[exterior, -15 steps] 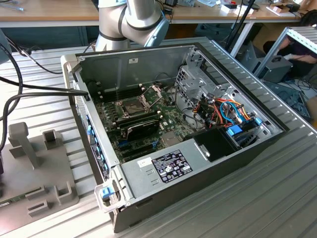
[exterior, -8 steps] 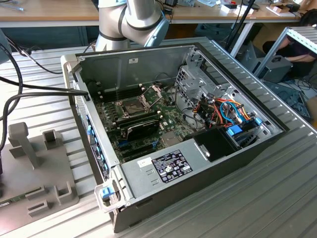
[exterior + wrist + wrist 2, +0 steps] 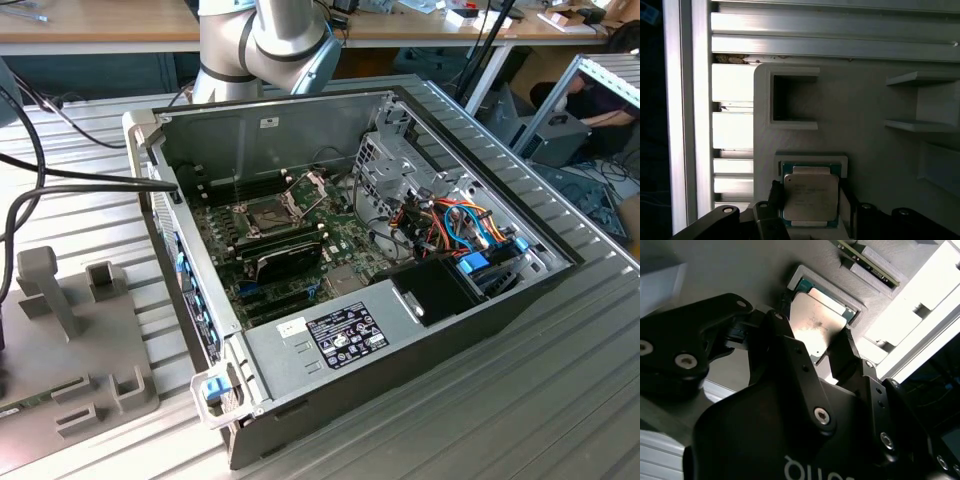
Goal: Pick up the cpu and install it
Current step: 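Pick up the cpu and move it towards the insertion slot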
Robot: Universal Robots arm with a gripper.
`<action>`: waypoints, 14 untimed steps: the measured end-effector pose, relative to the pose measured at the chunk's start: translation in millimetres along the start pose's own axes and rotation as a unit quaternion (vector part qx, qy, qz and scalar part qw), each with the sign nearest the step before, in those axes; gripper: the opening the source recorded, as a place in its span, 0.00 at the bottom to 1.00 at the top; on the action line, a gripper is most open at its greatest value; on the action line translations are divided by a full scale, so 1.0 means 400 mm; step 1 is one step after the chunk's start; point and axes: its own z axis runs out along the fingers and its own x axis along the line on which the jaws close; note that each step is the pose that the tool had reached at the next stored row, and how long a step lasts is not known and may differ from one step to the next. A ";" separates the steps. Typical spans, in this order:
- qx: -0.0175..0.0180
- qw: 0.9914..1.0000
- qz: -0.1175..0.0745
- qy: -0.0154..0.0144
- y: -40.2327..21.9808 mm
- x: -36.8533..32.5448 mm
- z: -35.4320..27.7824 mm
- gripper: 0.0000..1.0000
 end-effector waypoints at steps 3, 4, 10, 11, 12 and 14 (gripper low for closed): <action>0.000 1.000 0.000 0.000 -0.001 0.000 -0.011 0.55; 0.000 1.000 0.000 0.000 -0.001 -0.001 -0.018 0.55; 0.000 1.000 0.000 0.000 -0.005 -0.002 -0.062 0.55; 0.000 1.000 0.000 0.000 -0.005 -0.002 -0.075 0.55; 0.000 1.000 0.000 0.000 -0.006 -0.002 -0.082 0.55; 0.001 1.000 0.000 0.000 -0.007 -0.003 -0.096 0.55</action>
